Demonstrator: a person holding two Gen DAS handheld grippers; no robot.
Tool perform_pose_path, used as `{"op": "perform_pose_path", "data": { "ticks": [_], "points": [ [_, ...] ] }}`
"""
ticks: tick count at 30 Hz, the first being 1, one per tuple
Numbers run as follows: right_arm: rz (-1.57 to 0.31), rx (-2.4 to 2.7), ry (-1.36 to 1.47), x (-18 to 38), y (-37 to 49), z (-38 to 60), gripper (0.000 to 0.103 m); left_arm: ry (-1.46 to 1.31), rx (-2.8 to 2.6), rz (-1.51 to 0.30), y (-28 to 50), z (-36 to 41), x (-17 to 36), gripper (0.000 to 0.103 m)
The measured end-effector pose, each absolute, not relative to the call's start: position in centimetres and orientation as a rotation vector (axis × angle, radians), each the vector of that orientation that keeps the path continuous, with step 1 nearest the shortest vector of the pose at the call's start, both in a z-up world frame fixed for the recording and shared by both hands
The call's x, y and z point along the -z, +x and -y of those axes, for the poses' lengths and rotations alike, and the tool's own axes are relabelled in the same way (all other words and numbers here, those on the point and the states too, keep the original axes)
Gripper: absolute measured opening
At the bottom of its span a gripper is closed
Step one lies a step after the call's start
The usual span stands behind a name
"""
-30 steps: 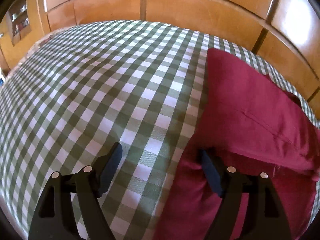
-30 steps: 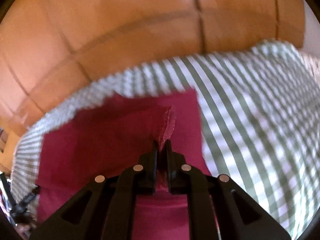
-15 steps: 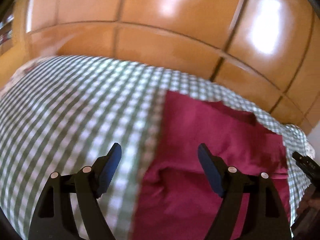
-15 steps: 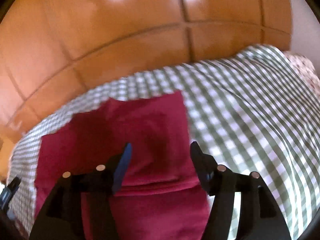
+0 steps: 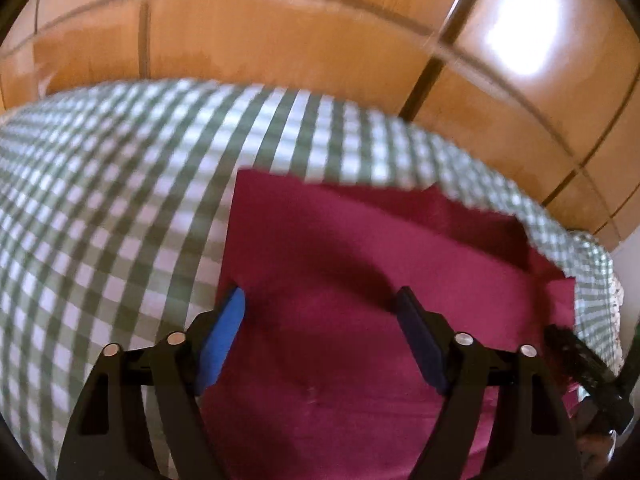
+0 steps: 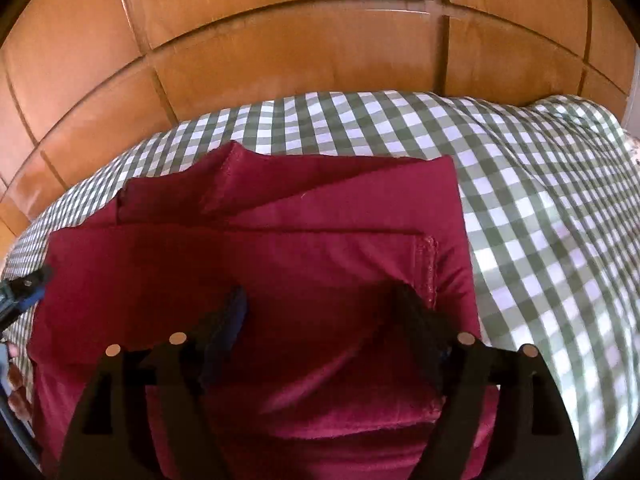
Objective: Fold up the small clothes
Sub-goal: 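Open both tools and smooth the folded sweater flat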
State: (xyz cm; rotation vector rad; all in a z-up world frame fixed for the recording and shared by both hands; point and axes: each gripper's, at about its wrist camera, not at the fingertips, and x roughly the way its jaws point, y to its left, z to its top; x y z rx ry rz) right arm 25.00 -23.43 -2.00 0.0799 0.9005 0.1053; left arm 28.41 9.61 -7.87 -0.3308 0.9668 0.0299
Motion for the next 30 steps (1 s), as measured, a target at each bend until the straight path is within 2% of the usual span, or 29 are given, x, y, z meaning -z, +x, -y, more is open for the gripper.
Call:
{"op": "perform_pose_path", "data": {
  "ticks": [3,7,8,11,14,18,26,30],
  "points": [
    [-0.889,-0.096,0.05,2.3,25.0,23.1,0.082,-0.319,-0.058,-0.967,27.9,-10.4,8.9,0.076],
    [-0.894,-0.091,0.023,1.9,25.0,22.7,0.085,-0.327,-0.119,-0.948,25.8,-10.7,7.5,0.075],
    [-0.898,-0.085,0.004,1.5,24.9,22.5,0.089,-0.313,-0.118,-0.926,25.1,-10.5,7.0,0.075],
    [-0.869,-0.1,-0.021,-0.2,22.7,21.5,0.092,-0.231,-0.097,-0.847,21.7,-8.6,5.4,0.076],
    [-0.847,-0.136,-0.045,-0.8,20.2,20.9,0.096,-0.154,-0.057,-0.847,19.7,-6.3,5.6,0.076],
    [-0.903,-0.131,-0.035,1.9,19.9,21.2,0.098,-0.023,-0.072,-0.916,20.2,-4.3,7.9,0.077],
    [-0.876,-0.134,-0.018,1.6,19.6,21.6,0.1,-0.112,-0.073,-0.87,16.9,-5.4,4.9,0.077],
    [-0.87,-0.124,0.008,0.1,18.2,21.8,0.101,-0.119,-0.062,-0.812,14.3,-5.2,2.9,0.083]
  ]
}}
